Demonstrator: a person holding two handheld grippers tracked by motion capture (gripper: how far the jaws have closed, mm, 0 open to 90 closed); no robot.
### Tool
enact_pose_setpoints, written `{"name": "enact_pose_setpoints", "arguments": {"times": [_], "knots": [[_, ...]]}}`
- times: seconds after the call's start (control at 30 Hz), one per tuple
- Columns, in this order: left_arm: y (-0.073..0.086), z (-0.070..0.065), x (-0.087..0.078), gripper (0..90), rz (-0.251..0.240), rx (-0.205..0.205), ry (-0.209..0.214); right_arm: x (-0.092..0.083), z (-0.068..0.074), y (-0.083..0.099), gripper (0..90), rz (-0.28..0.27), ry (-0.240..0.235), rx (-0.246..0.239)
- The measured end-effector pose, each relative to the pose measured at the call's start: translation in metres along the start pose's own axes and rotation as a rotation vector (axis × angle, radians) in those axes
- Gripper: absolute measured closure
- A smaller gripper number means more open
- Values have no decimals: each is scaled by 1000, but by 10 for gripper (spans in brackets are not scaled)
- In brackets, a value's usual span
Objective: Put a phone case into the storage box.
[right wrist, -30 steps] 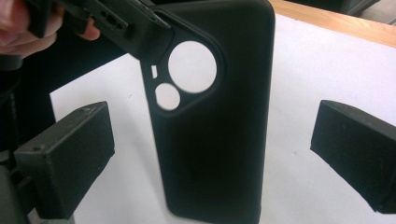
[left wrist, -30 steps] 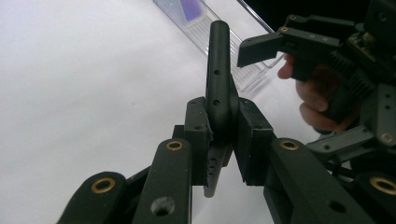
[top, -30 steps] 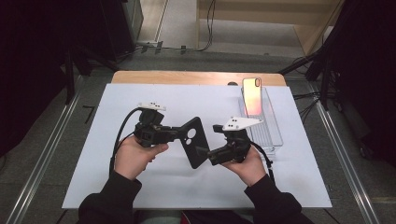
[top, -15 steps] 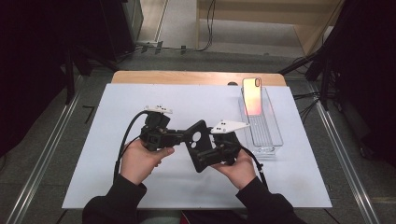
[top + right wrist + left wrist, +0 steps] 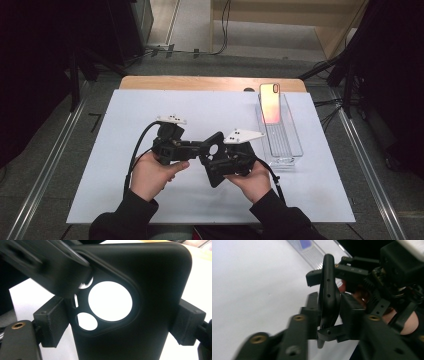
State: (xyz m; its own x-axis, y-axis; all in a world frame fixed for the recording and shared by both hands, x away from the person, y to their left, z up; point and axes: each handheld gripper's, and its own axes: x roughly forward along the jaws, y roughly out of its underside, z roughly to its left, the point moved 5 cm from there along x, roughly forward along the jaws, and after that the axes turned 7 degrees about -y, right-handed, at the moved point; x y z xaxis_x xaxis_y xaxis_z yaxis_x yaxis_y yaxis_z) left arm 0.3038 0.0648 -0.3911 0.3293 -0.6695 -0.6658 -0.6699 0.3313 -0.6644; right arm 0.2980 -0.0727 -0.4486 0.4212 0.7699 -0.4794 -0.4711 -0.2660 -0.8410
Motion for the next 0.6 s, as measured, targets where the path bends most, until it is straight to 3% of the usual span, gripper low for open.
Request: {"name": "enact_pose_setpoints", "arguments": {"times": [0.23,0.43,0.5,0.6], "knots": [[-6,0,-17,484,-36,17,24,-4,-10,1,131,4,-8,18],[2,7,-21,349,-33,105,62,-14,-19,-2,131,7,-32,19],[6,10,-21,348,-38,132,68,-17,-22,-4,131,5,-57,18],[14,18,-18,330,-25,141,62,-24,-26,-7,131,8,-74,12]]}}
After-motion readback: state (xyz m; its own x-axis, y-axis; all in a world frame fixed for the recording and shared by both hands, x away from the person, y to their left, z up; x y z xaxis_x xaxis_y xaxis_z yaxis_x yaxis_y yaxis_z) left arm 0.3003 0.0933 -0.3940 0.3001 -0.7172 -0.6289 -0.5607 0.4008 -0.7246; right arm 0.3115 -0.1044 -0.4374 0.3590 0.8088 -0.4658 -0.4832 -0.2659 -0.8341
